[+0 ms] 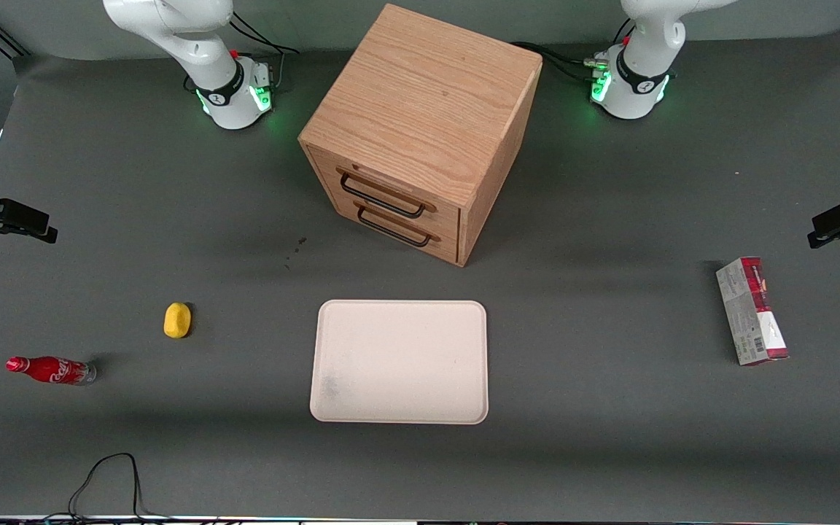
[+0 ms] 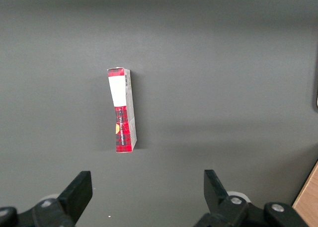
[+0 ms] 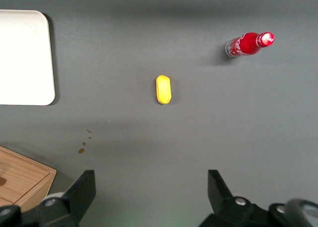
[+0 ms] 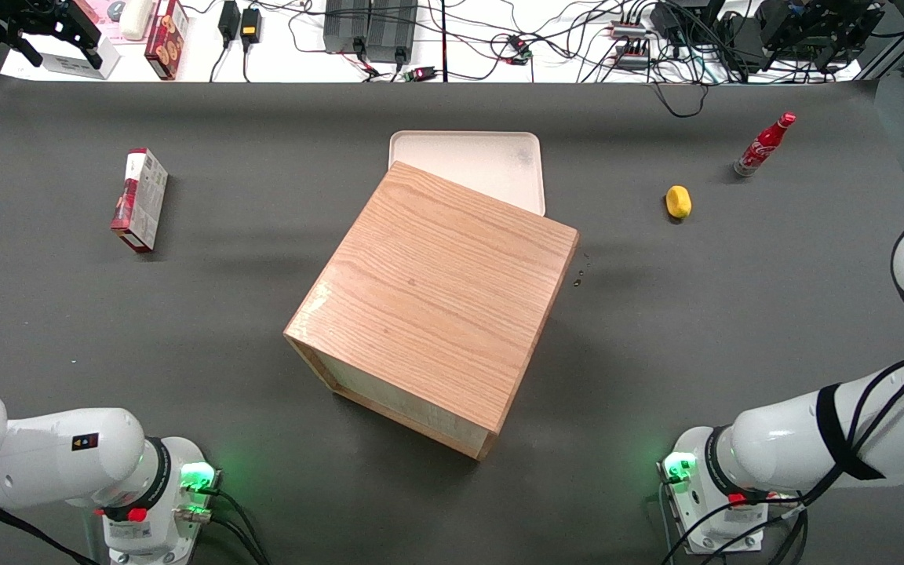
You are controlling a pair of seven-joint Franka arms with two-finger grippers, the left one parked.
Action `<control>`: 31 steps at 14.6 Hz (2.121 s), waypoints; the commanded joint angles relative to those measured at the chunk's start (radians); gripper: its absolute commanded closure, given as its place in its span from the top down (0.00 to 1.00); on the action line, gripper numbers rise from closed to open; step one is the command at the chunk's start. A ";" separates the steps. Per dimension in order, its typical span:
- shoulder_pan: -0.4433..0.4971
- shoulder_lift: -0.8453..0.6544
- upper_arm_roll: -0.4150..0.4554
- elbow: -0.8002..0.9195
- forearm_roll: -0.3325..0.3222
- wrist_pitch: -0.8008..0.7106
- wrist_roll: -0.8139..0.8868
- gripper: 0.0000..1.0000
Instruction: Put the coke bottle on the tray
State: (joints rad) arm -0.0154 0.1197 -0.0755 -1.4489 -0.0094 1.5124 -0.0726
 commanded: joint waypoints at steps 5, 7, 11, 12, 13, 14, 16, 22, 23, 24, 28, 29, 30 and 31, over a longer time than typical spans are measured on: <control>0.006 0.000 -0.003 0.010 0.014 -0.012 0.017 1.00; 0.000 0.004 -0.003 0.010 0.016 -0.011 0.013 1.00; -0.064 0.104 -0.013 0.137 0.016 -0.012 -0.010 1.00; -0.086 0.141 -0.013 0.168 0.013 -0.012 -0.039 1.00; -0.116 0.190 -0.013 0.221 0.012 -0.011 -0.061 1.00; -0.150 0.251 -0.012 0.296 0.014 -0.011 -0.085 1.00; -0.222 0.380 -0.006 0.440 0.016 -0.011 -0.221 1.00; -0.319 0.564 0.008 0.594 0.040 0.057 -0.276 1.00; -0.330 0.577 0.019 0.596 0.040 0.077 -0.286 1.00; -0.345 0.587 0.037 0.596 0.040 0.093 -0.288 1.00; -0.345 0.607 0.063 0.591 0.040 0.123 -0.288 1.00; -0.342 0.613 0.063 0.584 0.040 0.123 -0.288 1.00; -0.341 0.630 0.063 0.582 0.040 0.127 -0.289 1.00; -0.339 0.647 0.063 0.584 0.039 0.133 -0.289 1.00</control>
State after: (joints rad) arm -0.3471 0.7184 -0.0200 -0.9007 0.0159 1.6351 -0.3341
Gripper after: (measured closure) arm 0.000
